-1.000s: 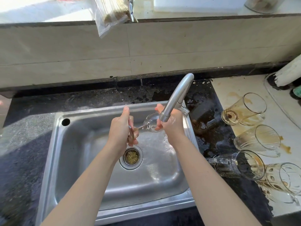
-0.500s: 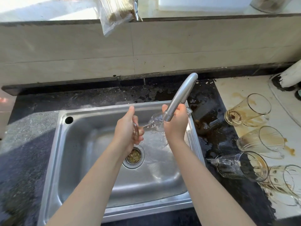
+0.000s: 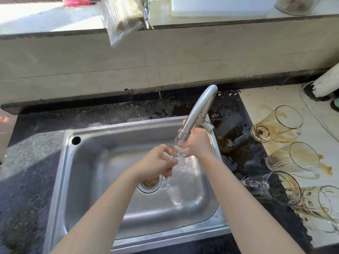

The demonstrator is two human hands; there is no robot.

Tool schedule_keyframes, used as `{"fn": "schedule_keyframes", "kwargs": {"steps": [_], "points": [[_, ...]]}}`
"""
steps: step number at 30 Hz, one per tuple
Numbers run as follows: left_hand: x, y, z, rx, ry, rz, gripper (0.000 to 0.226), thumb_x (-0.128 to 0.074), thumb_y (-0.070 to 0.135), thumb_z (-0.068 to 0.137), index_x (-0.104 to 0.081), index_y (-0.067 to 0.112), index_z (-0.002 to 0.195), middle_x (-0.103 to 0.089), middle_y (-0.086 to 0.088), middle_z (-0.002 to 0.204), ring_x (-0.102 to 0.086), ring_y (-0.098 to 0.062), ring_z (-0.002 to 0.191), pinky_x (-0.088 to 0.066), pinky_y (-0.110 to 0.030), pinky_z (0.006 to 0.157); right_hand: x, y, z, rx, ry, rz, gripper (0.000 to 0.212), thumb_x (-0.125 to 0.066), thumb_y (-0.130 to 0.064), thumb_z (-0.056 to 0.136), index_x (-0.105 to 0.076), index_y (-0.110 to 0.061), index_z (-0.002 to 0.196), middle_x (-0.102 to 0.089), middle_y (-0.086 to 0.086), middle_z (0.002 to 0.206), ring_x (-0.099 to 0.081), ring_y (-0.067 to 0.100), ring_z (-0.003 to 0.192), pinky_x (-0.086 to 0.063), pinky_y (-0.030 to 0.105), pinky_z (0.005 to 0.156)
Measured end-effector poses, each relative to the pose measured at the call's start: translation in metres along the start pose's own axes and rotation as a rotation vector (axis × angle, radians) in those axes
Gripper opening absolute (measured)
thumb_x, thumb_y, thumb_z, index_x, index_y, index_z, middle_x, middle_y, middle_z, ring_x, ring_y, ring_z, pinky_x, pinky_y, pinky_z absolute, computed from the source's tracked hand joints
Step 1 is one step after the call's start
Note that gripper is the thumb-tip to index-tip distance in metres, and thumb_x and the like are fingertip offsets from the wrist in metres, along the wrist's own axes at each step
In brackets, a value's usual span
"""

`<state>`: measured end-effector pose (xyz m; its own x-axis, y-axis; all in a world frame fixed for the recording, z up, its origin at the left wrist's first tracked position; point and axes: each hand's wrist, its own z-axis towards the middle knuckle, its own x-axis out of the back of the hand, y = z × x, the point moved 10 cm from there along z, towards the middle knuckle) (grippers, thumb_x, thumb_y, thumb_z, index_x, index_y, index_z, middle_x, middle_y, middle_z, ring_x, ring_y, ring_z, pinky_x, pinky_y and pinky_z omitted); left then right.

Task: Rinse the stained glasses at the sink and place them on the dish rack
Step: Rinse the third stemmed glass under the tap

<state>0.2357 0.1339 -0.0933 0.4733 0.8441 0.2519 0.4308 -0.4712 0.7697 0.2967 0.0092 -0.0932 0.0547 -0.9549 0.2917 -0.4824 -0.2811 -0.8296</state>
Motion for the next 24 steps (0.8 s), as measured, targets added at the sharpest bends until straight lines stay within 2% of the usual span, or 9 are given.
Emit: {"fn": "schedule_keyframes", "kwargs": {"steps": [2,5,8,13,15,17,19,21,24], "points": [[-0.003,-0.001,0.005,-0.025,0.047,0.092,0.016,-0.058,0.022,0.094,-0.051,0.008,0.089,-0.056,0.003,0.053,-0.059,-0.013,0.051,-0.053,-0.025,0.060,-0.002,-0.005,-0.003,0.041,-0.010,0.032,0.041,-0.046,-0.033,0.099,-0.066,0.002,0.093,-0.061,0.002,0.074,-0.058,0.017,0.075,-0.046,0.040,0.070],[-0.017,-0.005,0.009,-0.008,-0.039,-0.212,0.017,-0.057,0.023,0.095,-0.053,0.007,0.090,-0.048,0.005,0.047,-0.057,-0.010,0.046,-0.055,-0.034,0.070,0.008,0.001,-0.006,-0.081,-0.042,0.241,0.035,-0.042,-0.037,0.099,-0.069,-0.021,0.083,-0.067,-0.007,0.082,-0.062,0.013,0.085,-0.048,0.034,0.081],[-0.021,-0.006,0.010,0.025,-0.053,-0.429,0.021,-0.060,0.029,0.091,-0.057,0.011,0.101,-0.048,0.000,0.049,-0.058,-0.015,0.049,-0.055,-0.030,0.067,0.012,0.009,-0.009,-0.084,-0.120,0.268,0.023,-0.051,-0.036,0.095,-0.070,-0.023,0.096,-0.071,-0.001,0.105,-0.066,0.016,0.097,-0.051,0.037,0.088],[-0.033,-0.006,0.021,0.066,-0.056,-0.538,0.043,-0.052,0.051,0.089,-0.054,0.022,0.120,-0.050,0.000,0.054,-0.060,-0.022,0.051,-0.056,-0.037,0.071,0.023,0.003,-0.015,0.056,-0.082,0.256,0.024,-0.052,-0.034,0.096,-0.072,-0.027,0.106,-0.071,-0.006,0.106,-0.064,0.009,0.104,-0.050,0.029,0.091],[-0.040,-0.003,0.026,0.072,-0.080,-0.589,0.049,-0.056,0.059,0.081,-0.056,0.026,0.117,-0.050,0.003,0.056,-0.058,-0.021,0.049,-0.055,-0.042,0.077,0.035,0.001,-0.015,0.118,-0.015,0.183,0.022,-0.052,-0.032,0.096,-0.072,-0.028,0.101,-0.073,-0.007,0.101,-0.064,0.006,0.101,-0.050,0.030,0.090],[-0.045,-0.001,0.029,0.068,-0.079,-0.606,0.049,-0.068,0.061,0.070,-0.060,0.029,0.106,-0.048,0.004,0.056,-0.057,-0.018,0.048,-0.053,-0.046,0.082,0.060,0.003,-0.016,0.157,0.163,0.059,0.022,-0.052,-0.026,0.093,-0.072,-0.024,0.086,-0.072,-0.003,0.083,-0.064,0.007,0.083,-0.051,0.036,0.080],[-0.046,-0.002,0.032,0.031,-0.067,-0.585,0.040,-0.077,0.056,0.065,-0.061,0.032,0.093,-0.049,0.003,0.056,-0.058,-0.019,0.050,-0.054,-0.045,0.080,0.085,0.001,-0.019,0.188,0.332,-0.110,0.018,-0.053,-0.019,0.090,-0.069,-0.016,0.084,-0.067,0.005,0.077,-0.059,0.014,0.074,-0.048,0.038,0.074],[-0.044,-0.005,0.032,-0.009,-0.050,-0.558,0.034,-0.078,0.050,0.065,-0.061,0.030,0.087,-0.049,0.002,0.057,-0.058,-0.023,0.053,-0.053,-0.038,0.073,0.096,-0.004,-0.015,0.194,0.375,-0.312,0.018,-0.054,-0.013,0.087,-0.064,-0.014,0.102,-0.063,0.003,0.094,-0.058,0.019,0.088,-0.048,0.037,0.078],[-0.040,-0.016,0.026,-0.008,-0.019,-0.511,0.042,-0.078,0.041,0.068,-0.054,0.018,0.095,-0.055,0.000,0.060,-0.065,-0.026,0.061,-0.050,-0.040,0.085,0.080,0.000,0.007,0.175,0.223,-0.661,0.038,-0.057,-0.011,0.085,-0.052,-0.012,0.122,-0.052,0.007,0.119,-0.048,0.025,0.111,-0.045,0.039,0.088]]}}
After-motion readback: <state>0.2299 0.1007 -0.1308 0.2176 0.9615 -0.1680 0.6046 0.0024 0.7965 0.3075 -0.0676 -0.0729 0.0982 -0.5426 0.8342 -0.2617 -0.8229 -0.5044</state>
